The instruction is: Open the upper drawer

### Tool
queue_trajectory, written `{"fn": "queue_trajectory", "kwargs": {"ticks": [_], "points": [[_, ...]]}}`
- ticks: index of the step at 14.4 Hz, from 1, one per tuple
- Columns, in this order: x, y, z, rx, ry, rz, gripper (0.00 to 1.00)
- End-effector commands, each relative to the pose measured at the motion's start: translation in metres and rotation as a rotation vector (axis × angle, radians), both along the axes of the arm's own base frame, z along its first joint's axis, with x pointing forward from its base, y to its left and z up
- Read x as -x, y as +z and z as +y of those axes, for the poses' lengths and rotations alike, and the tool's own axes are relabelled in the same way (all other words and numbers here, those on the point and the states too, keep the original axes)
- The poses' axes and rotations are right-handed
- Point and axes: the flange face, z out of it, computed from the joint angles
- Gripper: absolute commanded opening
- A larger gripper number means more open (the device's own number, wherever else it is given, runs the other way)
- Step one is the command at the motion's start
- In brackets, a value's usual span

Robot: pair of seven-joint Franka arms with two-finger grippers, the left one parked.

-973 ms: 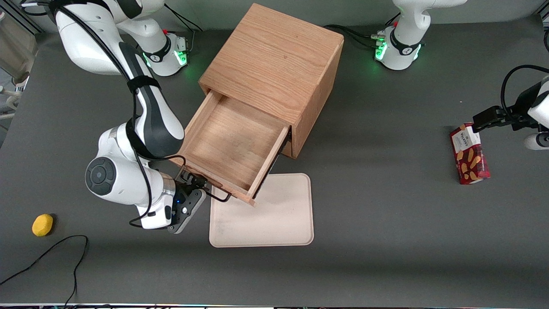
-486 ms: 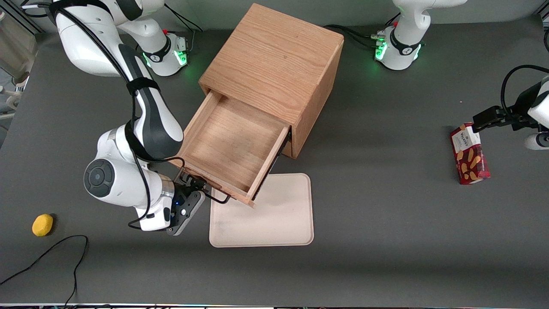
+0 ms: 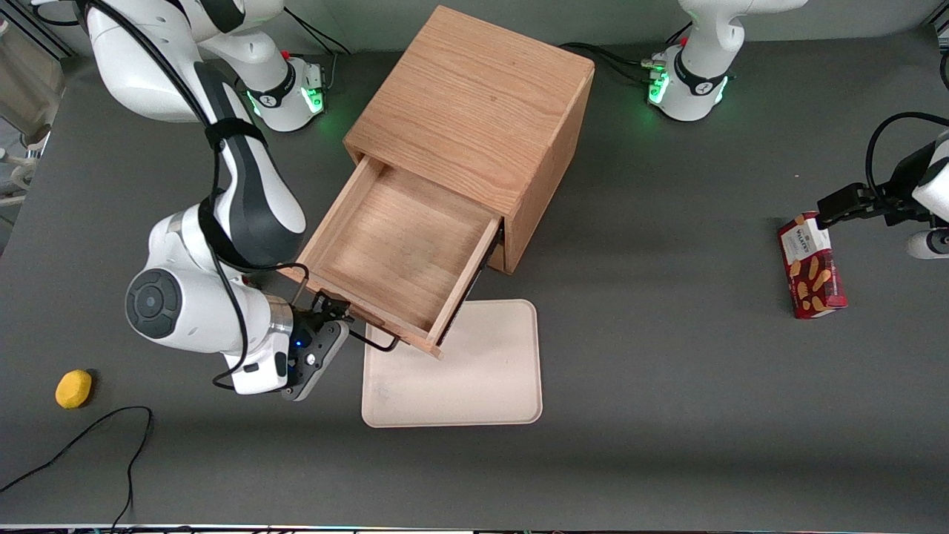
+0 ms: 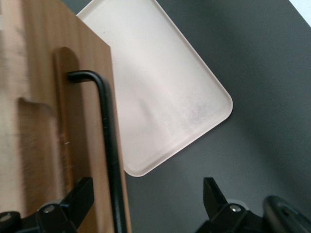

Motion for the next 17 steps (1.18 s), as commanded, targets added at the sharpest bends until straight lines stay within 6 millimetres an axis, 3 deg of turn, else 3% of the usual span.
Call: {"fn": "queue_trajectory", "kwargs": {"ticks": [1,8,13,15,17], "points": [[0.004,0.033,-0.013,-0.014,0.006,0.002,1.00],[0.021,0.113,-0.038,-0.011,-0.036,-0.072,1.00],[0.053,0.174,-0.060,0.020,-0.251,-0.056,1.00],[0.060,0.190,-0.083,0.023,-0.287,-0.071,1.00],[0.074,0.205,-0.094,0.017,-0.325,-0.077,1.00]]}}
